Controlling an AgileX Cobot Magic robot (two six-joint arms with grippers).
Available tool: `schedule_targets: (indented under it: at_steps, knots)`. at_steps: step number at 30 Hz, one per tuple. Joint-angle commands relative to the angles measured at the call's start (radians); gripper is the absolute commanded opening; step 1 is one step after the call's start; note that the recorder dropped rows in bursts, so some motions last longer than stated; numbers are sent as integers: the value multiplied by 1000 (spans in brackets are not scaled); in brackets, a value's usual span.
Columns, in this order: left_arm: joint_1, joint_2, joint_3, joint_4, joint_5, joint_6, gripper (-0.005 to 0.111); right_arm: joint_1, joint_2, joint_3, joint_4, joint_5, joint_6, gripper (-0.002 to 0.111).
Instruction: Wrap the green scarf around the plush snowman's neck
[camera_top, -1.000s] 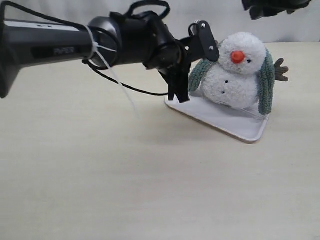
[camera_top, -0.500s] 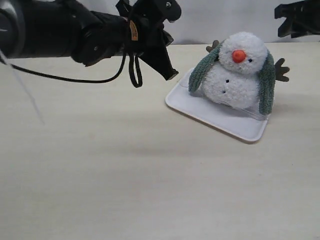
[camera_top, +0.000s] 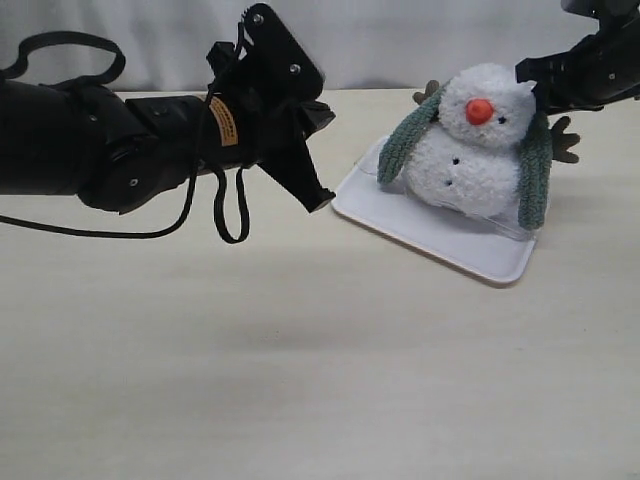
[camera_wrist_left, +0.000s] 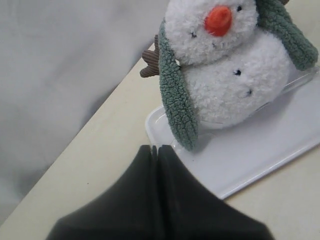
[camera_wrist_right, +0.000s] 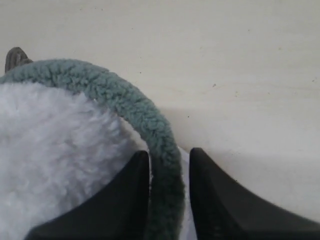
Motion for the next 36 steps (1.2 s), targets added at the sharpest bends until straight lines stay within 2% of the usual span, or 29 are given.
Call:
schedule_targets:
  at_steps: [1, 3, 6, 10, 13, 22, 24, 28, 31, 36]
  knots:
    - [-1, -9, 6, -5, -26, 4, 0, -1, -1, 1, 16, 48, -56, 27]
    - [-1, -9, 6, -5, -24, 2, 0, -1, -1, 1, 20, 76, -75, 21]
    - [-1, -9, 6, -5, -14, -2, 0, -1, -6, 1, 20, 108, -85, 5]
    - [-1, -9, 6, -7, 15, -4, 0, -1, -48, 1, 31, 153, -85, 4]
    - [-1, -9, 6, -7, 20, -9, 0, -1, -59, 1, 30, 259, -59, 4]
    - [-1, -9, 6, -7, 5, -34, 0, -1, -31, 7, 23, 245, -57, 5]
    - [-1, -9, 6, -7, 2, -34, 0, -1, -30, 5, 23, 250, -60, 9]
    - [-1, -9, 6, -7, 13, -34, 0, -1, -59, 1, 27, 270, -60, 33]
    - [-1, -9, 6, -7, 23, -34, 0, -1, -97, 1, 25, 286, -60, 44]
    - [-1, -9, 6, -7, 37, -34, 0, -1, -185, 1, -62, 288, -21, 50]
